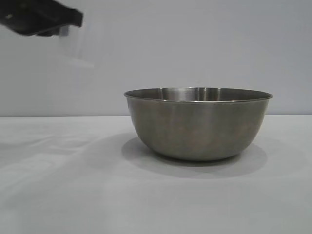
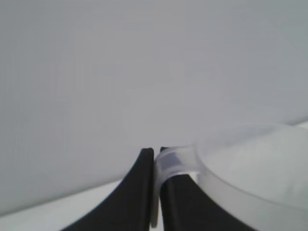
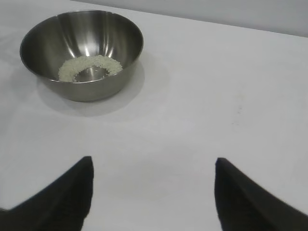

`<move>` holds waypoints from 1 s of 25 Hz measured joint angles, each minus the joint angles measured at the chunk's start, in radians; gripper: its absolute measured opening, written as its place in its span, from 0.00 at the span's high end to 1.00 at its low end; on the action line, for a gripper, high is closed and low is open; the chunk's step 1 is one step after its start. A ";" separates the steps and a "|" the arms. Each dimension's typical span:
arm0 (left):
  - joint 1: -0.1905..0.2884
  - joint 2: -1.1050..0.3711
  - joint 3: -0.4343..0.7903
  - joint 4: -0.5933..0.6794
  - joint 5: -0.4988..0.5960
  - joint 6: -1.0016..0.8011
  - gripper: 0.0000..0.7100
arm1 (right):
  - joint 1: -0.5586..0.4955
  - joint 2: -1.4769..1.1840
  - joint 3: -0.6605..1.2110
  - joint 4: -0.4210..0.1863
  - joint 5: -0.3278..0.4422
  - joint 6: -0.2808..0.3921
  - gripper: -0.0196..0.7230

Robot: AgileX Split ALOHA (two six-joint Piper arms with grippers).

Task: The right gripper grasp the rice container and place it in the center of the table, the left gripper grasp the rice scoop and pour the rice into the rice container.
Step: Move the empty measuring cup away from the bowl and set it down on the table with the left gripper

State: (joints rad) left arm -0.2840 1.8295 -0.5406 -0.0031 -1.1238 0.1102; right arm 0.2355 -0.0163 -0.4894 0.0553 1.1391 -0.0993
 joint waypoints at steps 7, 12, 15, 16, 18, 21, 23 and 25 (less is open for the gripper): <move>0.000 0.150 0.009 -0.018 -0.009 0.000 1.00 | 0.000 0.000 0.000 0.000 0.000 0.000 0.31; 0.000 0.198 0.009 -0.033 -0.009 0.000 1.00 | 0.000 0.000 0.000 0.000 0.000 0.000 0.31; 0.000 0.214 0.009 -0.033 -0.010 0.000 1.00 | 0.000 0.000 0.000 0.000 0.000 0.000 0.31; 0.000 0.222 0.009 -0.033 -0.010 0.000 1.00 | 0.000 0.000 0.000 0.000 0.000 0.000 0.31; 0.000 0.234 0.009 -0.033 -0.012 0.000 1.00 | 0.000 0.000 0.000 0.000 0.000 0.000 0.31; 0.000 0.251 0.009 -0.033 -0.012 0.000 0.86 | 0.000 0.000 0.000 0.000 0.000 0.000 0.31; 0.000 0.251 0.013 -0.033 -0.012 0.000 0.84 | 0.000 0.000 0.000 0.000 0.000 0.000 0.31; 0.000 0.251 0.030 -0.033 -0.014 0.000 0.75 | 0.000 0.000 0.000 0.000 0.000 0.000 0.31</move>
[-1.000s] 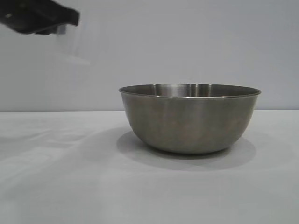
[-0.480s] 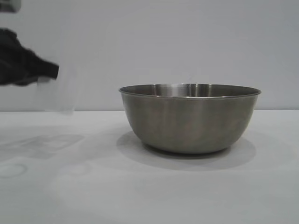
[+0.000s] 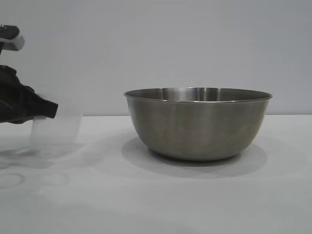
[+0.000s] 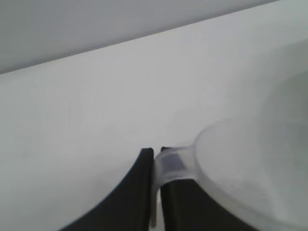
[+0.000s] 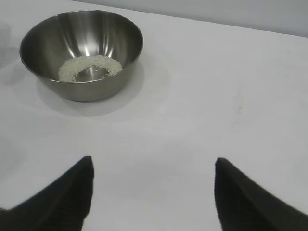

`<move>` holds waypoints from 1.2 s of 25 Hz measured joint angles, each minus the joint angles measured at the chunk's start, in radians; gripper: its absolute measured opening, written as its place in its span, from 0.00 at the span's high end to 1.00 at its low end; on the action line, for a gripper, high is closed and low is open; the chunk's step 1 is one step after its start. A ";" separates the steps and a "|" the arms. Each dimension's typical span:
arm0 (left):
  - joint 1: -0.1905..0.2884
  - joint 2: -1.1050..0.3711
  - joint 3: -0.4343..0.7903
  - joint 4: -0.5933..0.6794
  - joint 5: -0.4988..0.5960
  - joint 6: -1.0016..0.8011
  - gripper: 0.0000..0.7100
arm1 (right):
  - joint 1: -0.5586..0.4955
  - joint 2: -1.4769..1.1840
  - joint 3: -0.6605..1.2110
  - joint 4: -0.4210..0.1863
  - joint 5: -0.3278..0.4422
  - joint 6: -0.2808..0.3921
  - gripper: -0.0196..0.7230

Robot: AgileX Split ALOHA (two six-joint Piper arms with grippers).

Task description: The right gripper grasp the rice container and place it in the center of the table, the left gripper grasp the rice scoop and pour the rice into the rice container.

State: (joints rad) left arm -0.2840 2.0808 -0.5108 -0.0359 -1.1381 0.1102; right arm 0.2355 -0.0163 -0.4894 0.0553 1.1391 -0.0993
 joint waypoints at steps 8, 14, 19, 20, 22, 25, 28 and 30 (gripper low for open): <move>0.000 -0.060 0.137 0.002 0.002 0.000 0.75 | 0.000 0.000 0.000 0.000 0.000 0.000 0.31; 0.002 -0.233 0.182 -0.052 0.002 0.000 0.75 | 0.000 0.000 0.000 0.000 0.000 0.000 0.31; 0.002 -0.355 0.187 -0.074 0.002 0.022 0.75 | 0.000 0.000 0.000 0.000 0.000 0.000 0.31; 0.002 -0.374 0.187 -0.064 0.002 0.024 0.75 | 0.000 0.000 0.000 0.000 0.000 0.000 0.31; 0.004 -0.419 0.187 -0.033 0.002 0.024 0.75 | 0.000 0.000 0.000 0.000 0.000 0.000 0.31; 0.004 -0.485 0.189 -0.008 0.002 0.020 0.75 | 0.000 0.000 0.000 0.000 0.000 0.000 0.31; 0.009 -0.546 0.189 -0.001 0.020 0.018 0.75 | 0.000 0.000 0.000 0.000 0.000 0.000 0.31; 0.040 -0.579 0.189 0.002 0.046 0.018 0.75 | 0.000 0.000 0.000 0.000 0.000 0.000 0.31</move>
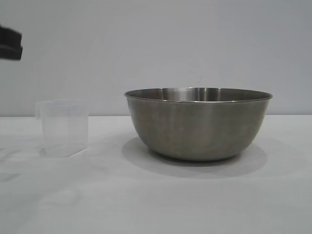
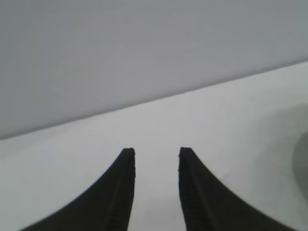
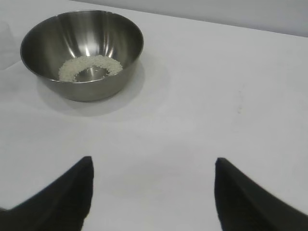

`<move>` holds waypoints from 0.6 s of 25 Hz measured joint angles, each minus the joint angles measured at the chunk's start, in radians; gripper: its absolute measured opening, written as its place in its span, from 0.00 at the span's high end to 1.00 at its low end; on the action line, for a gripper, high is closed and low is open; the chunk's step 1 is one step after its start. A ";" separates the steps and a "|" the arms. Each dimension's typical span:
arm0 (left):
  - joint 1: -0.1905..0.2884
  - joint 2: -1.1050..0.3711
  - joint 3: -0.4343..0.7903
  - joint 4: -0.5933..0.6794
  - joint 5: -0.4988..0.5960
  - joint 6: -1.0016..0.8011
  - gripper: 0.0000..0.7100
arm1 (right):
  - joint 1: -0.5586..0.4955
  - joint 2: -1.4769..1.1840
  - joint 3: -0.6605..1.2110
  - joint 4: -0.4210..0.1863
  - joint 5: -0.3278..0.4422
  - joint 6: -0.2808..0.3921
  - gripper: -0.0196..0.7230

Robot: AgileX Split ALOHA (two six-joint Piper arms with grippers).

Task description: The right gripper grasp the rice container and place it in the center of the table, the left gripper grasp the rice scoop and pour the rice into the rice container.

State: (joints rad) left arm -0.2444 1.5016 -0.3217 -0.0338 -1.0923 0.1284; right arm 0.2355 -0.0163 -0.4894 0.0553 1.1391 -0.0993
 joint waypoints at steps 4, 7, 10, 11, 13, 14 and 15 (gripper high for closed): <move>0.130 -0.014 0.000 0.006 0.032 -0.015 0.75 | 0.000 0.000 0.000 0.000 0.000 0.000 0.31; 0.264 -0.014 0.000 0.073 0.056 -0.042 0.75 | 0.000 0.000 0.000 0.000 0.000 0.000 0.31; 0.372 -0.015 -0.006 0.144 0.061 -0.126 0.75 | 0.000 0.000 0.000 0.000 0.000 0.000 0.31; 0.402 -0.016 -0.013 0.171 0.061 -0.144 0.75 | 0.000 0.000 0.000 0.000 0.000 0.000 0.31; 0.436 -0.026 -0.025 0.220 0.049 -0.161 0.75 | 0.000 0.000 0.000 0.000 0.000 0.000 0.31; 0.442 -0.040 -0.025 0.245 0.036 -0.163 0.75 | 0.000 0.000 0.000 0.000 0.000 0.000 0.31; 0.444 -0.055 -0.027 0.269 0.030 -0.163 0.75 | 0.000 0.000 0.000 0.000 0.000 0.000 0.31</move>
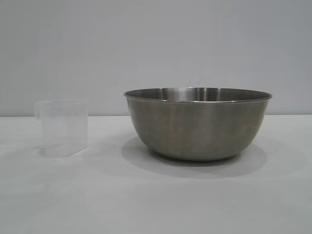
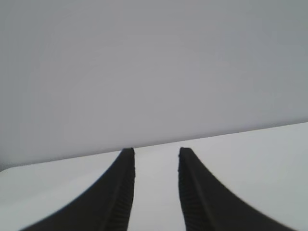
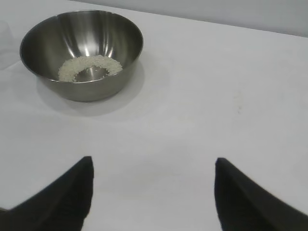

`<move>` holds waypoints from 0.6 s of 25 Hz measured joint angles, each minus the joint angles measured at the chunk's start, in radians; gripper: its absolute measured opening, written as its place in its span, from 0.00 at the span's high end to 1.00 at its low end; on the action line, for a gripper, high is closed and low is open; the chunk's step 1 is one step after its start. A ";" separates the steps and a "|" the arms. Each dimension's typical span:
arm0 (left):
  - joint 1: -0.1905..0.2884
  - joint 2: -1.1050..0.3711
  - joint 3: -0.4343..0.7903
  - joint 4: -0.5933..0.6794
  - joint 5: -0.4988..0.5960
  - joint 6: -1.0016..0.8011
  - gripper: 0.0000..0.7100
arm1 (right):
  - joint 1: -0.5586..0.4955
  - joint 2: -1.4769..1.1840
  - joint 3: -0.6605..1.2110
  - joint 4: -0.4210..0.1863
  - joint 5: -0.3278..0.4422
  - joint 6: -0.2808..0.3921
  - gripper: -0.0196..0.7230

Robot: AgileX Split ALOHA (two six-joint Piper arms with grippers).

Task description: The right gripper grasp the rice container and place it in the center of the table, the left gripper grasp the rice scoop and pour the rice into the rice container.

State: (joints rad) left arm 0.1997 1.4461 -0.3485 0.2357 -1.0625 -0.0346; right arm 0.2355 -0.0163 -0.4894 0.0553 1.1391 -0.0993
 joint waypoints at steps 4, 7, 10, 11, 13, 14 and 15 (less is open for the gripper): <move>0.000 -0.143 0.012 0.071 0.049 0.010 0.75 | 0.000 0.000 0.000 0.000 0.000 0.000 0.31; 0.001 -0.303 0.025 0.094 0.185 0.005 0.75 | 0.000 0.000 0.000 0.000 0.000 0.000 0.31; 0.001 -0.464 0.026 0.153 0.322 -0.063 0.75 | 0.000 0.000 0.000 0.000 0.000 0.000 0.31; 0.001 -0.516 0.026 0.177 0.373 -0.119 0.75 | 0.000 0.000 0.000 0.000 0.000 0.000 0.31; 0.001 -0.599 0.026 0.260 0.480 -0.247 0.75 | 0.000 0.000 0.000 0.000 0.000 0.000 0.31; 0.001 -0.625 0.026 0.339 0.532 -0.306 0.75 | 0.000 0.000 0.000 0.000 0.000 0.000 0.31; 0.001 -0.650 0.026 0.434 0.567 -0.378 0.75 | 0.000 0.000 0.000 0.000 0.000 0.000 0.31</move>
State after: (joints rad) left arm 0.2010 0.7958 -0.3220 0.6696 -0.4951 -0.4121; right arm 0.2355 -0.0163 -0.4894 0.0553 1.1391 -0.0993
